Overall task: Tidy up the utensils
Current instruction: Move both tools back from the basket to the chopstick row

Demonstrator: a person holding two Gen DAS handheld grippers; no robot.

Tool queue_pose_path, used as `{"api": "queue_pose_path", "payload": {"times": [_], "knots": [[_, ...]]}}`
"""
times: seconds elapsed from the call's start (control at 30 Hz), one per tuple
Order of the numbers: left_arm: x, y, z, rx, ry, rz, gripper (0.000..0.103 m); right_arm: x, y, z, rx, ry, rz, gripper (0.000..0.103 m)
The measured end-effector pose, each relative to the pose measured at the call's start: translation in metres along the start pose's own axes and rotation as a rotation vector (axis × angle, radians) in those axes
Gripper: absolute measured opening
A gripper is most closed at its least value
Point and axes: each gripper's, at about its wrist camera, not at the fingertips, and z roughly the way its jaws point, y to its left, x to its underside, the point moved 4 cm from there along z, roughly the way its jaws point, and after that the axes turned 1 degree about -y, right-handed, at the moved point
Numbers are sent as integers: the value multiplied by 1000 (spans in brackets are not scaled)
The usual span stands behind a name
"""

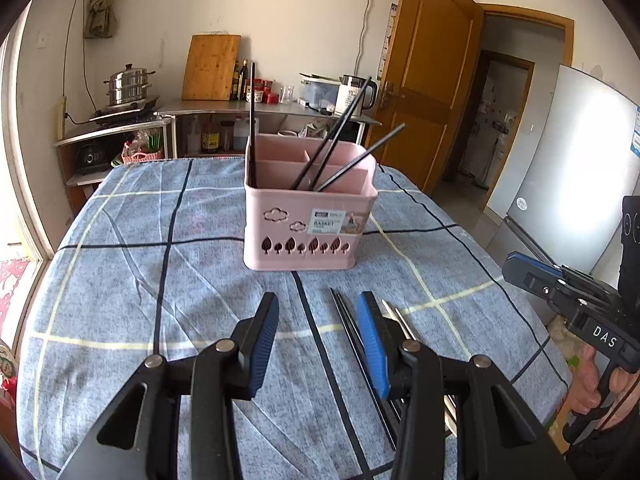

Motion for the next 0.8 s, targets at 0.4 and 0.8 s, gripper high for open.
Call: {"api": "queue_pose_path", "payload": {"times": [0.4, 0.8], "knots": [[42, -14, 29, 17, 122, -3, 43, 45, -9, 18, 1, 110, 64, 15], [61, -27, 75, 18, 246, 1, 38, 56, -16, 26, -3, 150, 86, 15]]}}
